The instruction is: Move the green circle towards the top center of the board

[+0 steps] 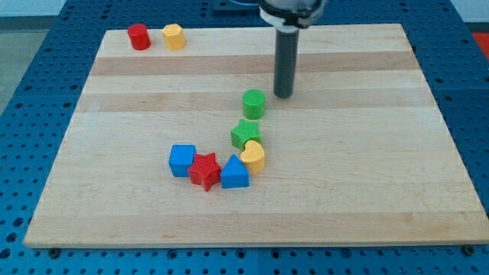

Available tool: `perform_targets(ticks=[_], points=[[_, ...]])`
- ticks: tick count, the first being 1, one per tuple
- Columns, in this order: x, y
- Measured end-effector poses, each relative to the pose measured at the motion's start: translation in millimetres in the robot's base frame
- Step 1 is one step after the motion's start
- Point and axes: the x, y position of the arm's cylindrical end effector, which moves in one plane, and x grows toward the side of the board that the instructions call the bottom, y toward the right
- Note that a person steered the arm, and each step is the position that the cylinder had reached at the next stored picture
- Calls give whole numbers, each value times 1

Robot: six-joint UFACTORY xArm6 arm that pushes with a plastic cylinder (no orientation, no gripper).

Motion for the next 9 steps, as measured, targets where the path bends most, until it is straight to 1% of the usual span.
perform_targets(ticks=[1, 2, 4, 5, 7, 9], points=[[33, 1], [42, -14], [42, -69], [42, -86], [37, -88], [14, -76]])
